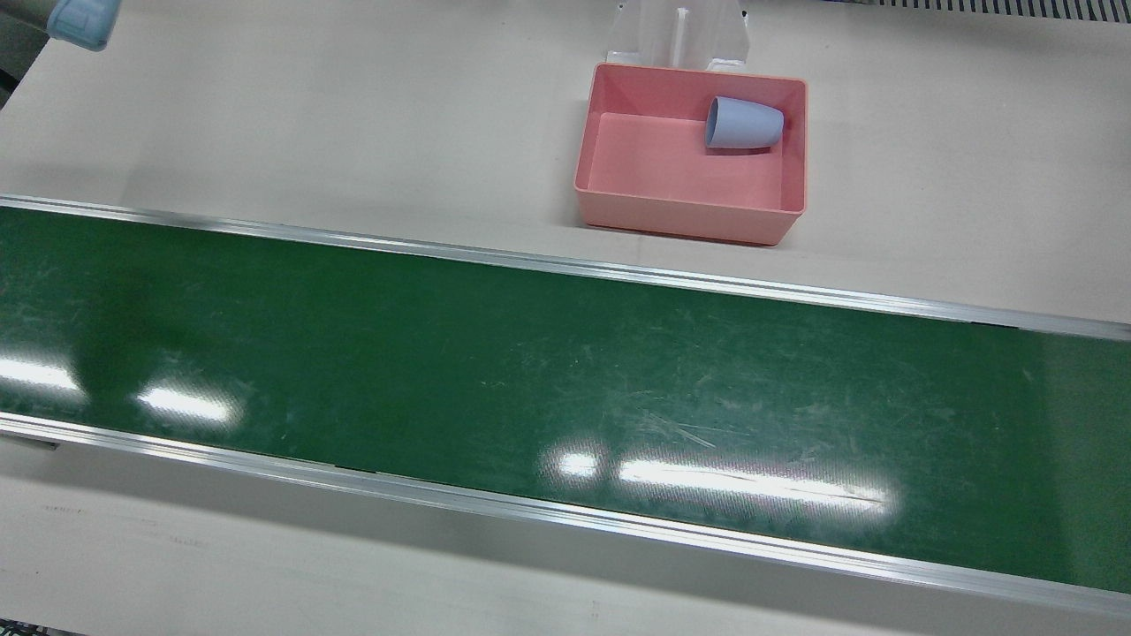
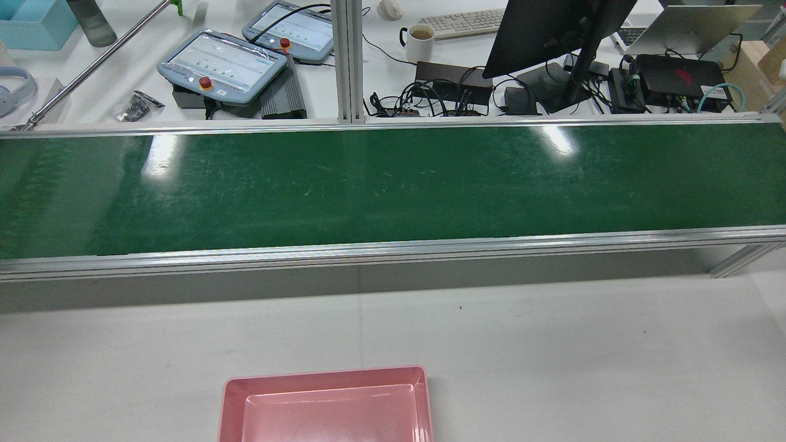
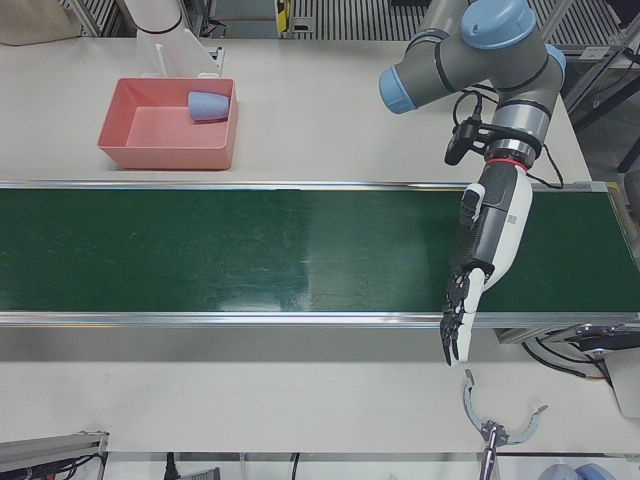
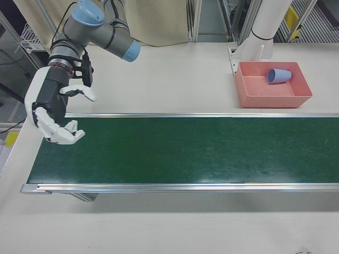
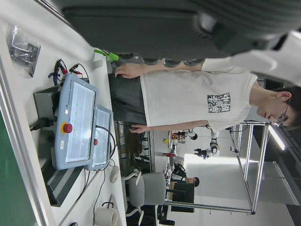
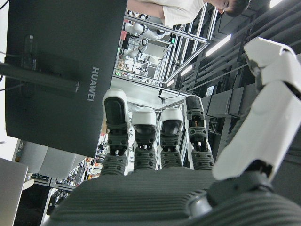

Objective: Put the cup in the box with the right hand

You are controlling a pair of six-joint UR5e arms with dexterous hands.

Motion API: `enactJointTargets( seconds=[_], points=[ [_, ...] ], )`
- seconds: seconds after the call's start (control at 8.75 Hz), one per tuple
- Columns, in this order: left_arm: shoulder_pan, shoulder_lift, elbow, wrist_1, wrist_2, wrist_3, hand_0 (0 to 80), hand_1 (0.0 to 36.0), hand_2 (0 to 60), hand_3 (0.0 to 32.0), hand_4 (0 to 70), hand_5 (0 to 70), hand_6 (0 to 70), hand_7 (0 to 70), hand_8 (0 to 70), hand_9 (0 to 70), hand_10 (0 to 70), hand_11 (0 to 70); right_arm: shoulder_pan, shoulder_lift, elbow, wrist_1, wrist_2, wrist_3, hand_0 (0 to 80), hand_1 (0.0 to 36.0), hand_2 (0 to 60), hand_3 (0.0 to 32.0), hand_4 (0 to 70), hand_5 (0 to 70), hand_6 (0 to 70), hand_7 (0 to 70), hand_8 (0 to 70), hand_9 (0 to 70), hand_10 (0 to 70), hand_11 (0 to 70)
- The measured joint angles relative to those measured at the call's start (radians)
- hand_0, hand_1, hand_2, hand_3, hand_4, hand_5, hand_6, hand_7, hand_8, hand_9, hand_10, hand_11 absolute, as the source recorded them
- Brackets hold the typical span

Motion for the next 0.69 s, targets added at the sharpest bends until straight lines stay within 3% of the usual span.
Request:
enactJointTargets(
  seconds=[0.23, 0.69],
  points=[
    [0.000, 0.000, 0.000, 0.001, 0.000, 0.000, 0.0, 0.0, 0.0, 0.0, 0.0, 0.0, 0.0, 0.0, 0.0, 0.0, 0.0, 0.0, 0.016, -0.021, -0.080, 0.064, -0.007, 0.011, 34.7, 10.9, 38.8, 0.0, 12.0, 10.7, 39.1, 70.0, 56.6, 70.0, 42.4, 59.6],
    [0.000, 0.000, -0.001, 0.001, 0.000, 0.000, 0.0, 0.0, 0.0, 0.0, 0.0, 0.0, 0.0, 0.0, 0.0, 0.0, 0.0, 0.0, 0.071, -0.021, -0.092, 0.091, -0.017, 0.008, 40.6, 12.7, 35.4, 0.0, 19.2, 9.4, 37.1, 70.0, 51.5, 70.0, 32.0, 45.8]
  ],
)
